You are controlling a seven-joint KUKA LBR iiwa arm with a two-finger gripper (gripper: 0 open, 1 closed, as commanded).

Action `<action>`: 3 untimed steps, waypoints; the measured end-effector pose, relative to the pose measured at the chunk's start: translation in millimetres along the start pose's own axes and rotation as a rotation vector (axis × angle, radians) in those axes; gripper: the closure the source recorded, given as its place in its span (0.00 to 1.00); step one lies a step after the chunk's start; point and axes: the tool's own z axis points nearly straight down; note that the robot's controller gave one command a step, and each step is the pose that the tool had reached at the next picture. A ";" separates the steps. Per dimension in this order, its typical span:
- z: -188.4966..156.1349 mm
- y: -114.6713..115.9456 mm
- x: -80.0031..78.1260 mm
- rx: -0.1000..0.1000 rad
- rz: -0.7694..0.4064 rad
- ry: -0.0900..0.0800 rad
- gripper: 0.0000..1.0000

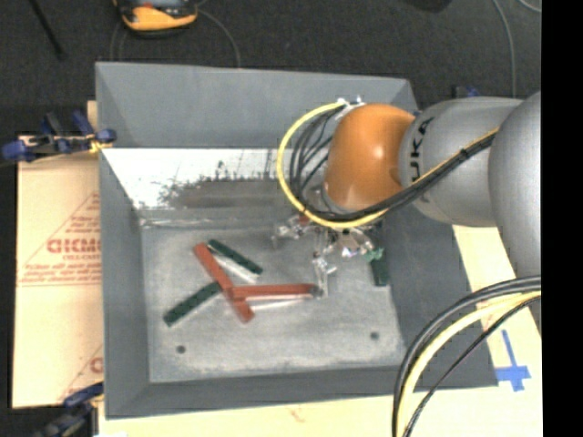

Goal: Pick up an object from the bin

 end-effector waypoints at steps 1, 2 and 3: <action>13.9 10.0 -5.0 -0.004 0.016 0.011 0.00; 7.8 61.6 18.3 -0.001 -0.162 0.005 1.00; 7.8 61.4 18.4 -0.001 -0.162 0.005 1.00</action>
Offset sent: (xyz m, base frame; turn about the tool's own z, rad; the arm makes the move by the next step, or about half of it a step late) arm -0.0446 0.0477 -0.0085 -0.1610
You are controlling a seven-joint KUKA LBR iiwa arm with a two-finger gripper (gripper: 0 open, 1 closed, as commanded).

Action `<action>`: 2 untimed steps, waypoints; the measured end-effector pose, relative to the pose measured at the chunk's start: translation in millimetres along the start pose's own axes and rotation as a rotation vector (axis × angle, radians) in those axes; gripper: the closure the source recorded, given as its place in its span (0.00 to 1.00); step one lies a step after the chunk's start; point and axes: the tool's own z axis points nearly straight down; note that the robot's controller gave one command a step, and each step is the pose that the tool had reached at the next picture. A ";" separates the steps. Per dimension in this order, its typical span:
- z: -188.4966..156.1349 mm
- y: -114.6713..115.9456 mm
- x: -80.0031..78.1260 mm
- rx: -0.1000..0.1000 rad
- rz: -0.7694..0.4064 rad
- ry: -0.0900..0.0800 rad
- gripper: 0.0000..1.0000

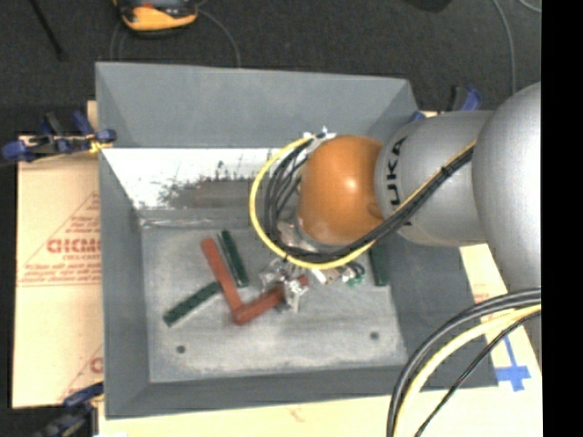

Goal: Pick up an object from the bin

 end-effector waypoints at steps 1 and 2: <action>-165.5 -27.6 -7.4 0.006 -0.267 -0.006 1.00; -161.8 -26.0 -6.9 0.000 -0.267 -0.002 1.00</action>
Offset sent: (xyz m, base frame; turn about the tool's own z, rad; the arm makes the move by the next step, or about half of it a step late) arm 0.0000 0.0000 0.0000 0.0000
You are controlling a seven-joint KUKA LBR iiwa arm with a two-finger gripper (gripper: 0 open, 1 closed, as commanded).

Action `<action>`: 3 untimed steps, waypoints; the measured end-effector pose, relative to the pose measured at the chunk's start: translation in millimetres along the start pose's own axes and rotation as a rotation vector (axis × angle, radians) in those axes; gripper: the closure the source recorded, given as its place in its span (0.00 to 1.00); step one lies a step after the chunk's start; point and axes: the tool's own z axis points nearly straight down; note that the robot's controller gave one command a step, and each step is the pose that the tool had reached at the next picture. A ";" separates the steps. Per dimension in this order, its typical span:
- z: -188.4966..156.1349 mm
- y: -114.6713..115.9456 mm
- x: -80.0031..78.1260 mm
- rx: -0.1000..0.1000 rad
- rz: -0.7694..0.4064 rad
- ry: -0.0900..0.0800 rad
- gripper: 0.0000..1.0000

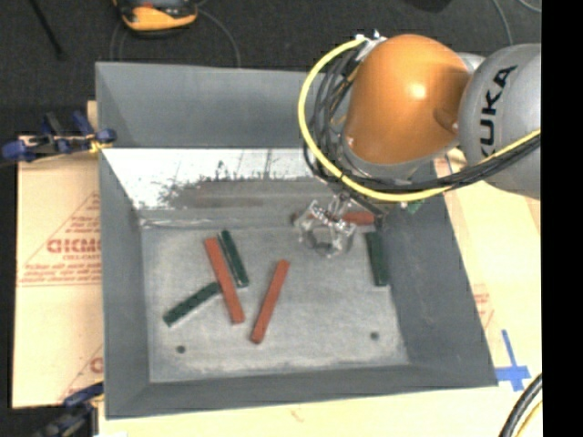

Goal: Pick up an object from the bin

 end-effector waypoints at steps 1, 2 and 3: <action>104.1 46.7 16.0 -0.007 -0.004 0.005 0.00; 101.2 44.5 14.9 -0.001 -0.003 0.001 0.00; 168.7 36.5 -10.2 0.000 -0.361 0.000 1.00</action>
Offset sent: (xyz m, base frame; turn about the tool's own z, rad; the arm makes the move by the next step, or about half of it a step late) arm 0.0000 0.0000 0.0000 0.0000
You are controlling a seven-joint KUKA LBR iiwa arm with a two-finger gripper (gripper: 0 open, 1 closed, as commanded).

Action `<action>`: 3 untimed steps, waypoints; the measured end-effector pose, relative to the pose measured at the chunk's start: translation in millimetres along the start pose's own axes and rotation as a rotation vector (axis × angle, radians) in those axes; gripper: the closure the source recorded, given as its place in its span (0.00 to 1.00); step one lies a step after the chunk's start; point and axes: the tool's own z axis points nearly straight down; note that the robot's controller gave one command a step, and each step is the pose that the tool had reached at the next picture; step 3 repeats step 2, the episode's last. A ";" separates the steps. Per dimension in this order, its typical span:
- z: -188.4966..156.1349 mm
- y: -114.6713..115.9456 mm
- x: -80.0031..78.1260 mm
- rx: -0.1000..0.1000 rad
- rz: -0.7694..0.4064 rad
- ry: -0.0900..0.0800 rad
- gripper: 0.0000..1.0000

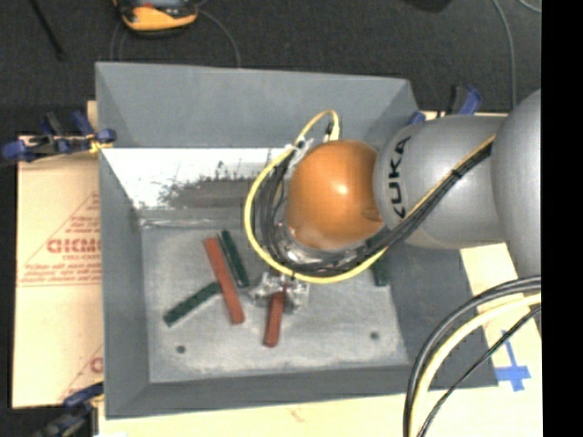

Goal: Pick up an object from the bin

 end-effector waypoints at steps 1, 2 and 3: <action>0.0 0.0 0.0 0.000 0.001 0.000 1.00; -148.7 -16.9 5.5 0.000 -0.104 -0.001 1.00; -148.7 -16.9 5.5 0.000 -0.104 -0.001 1.00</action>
Offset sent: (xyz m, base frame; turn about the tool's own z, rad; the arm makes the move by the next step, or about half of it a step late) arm 0.0121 -0.0108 0.1472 -0.1071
